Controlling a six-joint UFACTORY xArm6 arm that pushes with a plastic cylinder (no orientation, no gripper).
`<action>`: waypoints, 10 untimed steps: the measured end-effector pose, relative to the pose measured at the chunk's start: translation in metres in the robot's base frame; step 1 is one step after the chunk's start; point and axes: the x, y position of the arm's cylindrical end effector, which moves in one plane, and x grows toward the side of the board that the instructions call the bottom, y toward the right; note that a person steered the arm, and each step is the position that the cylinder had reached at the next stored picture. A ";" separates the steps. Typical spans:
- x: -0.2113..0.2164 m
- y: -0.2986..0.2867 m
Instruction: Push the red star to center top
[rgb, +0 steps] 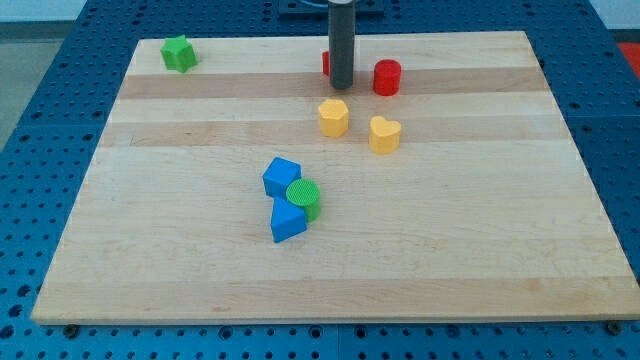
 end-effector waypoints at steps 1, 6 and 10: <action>-0.007 -0.001; -0.018 -0.001; -0.021 -0.001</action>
